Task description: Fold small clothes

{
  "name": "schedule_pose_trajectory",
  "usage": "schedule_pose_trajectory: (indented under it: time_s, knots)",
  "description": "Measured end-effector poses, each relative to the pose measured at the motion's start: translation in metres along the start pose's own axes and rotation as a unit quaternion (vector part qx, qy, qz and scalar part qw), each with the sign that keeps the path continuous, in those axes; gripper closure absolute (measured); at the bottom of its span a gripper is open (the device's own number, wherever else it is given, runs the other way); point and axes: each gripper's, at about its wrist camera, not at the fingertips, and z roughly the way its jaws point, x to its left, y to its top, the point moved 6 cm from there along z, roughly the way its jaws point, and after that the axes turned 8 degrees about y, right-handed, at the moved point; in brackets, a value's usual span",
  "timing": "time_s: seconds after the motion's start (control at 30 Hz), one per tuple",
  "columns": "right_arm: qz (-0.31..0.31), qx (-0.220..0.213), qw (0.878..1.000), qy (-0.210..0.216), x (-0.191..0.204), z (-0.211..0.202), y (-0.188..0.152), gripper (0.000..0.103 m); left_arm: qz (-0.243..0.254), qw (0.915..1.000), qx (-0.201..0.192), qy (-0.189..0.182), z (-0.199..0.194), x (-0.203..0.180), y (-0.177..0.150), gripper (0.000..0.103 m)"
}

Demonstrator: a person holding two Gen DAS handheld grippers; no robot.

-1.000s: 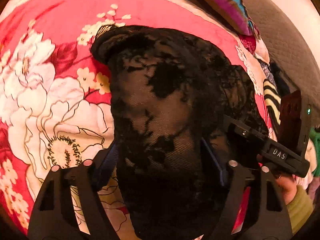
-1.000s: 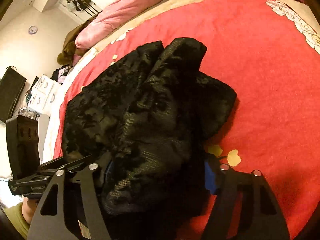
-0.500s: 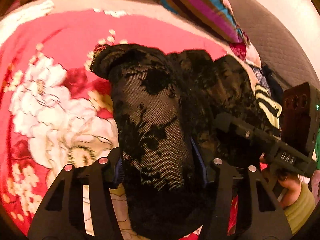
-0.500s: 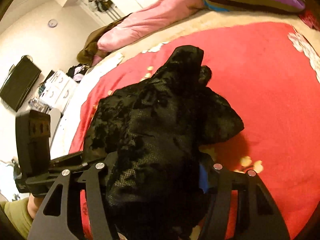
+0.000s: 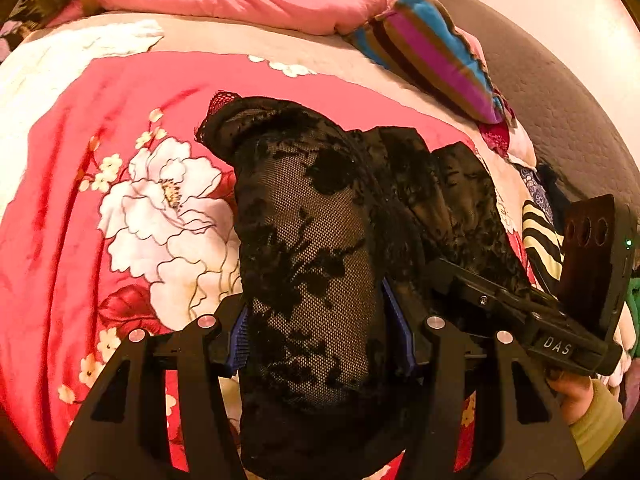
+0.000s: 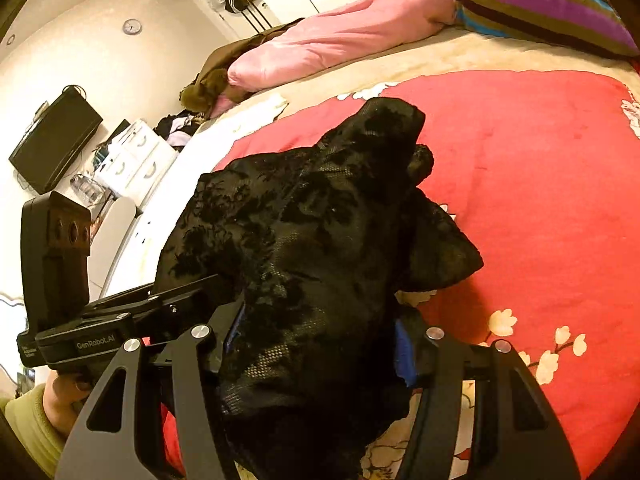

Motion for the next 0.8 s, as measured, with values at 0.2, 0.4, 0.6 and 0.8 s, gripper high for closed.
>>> schedule_pose_trajectory:
  time_s: [0.2,0.4,0.6,0.8]
  knots:
    - [0.0,0.005,1.0,-0.007,0.002,0.004,0.0,0.046,-0.008,1.0,0.005,0.001,0.002,0.005,-0.005,0.056]
    - [0.009,0.012,1.0,-0.021,-0.001,0.009,-0.003,0.046,-0.014,0.9997,0.019,0.009,0.011,0.004,-0.008,0.056]
    - [0.033,0.046,0.996,-0.071,-0.018,0.019,-0.015,0.043,-0.025,0.997,0.061,0.042,0.031,0.014,-0.019,0.043]
    - [0.062,0.054,0.992,-0.097,-0.03,0.023,-0.025,0.035,-0.024,0.9968,0.063,0.044,0.034,0.02,-0.023,0.035]
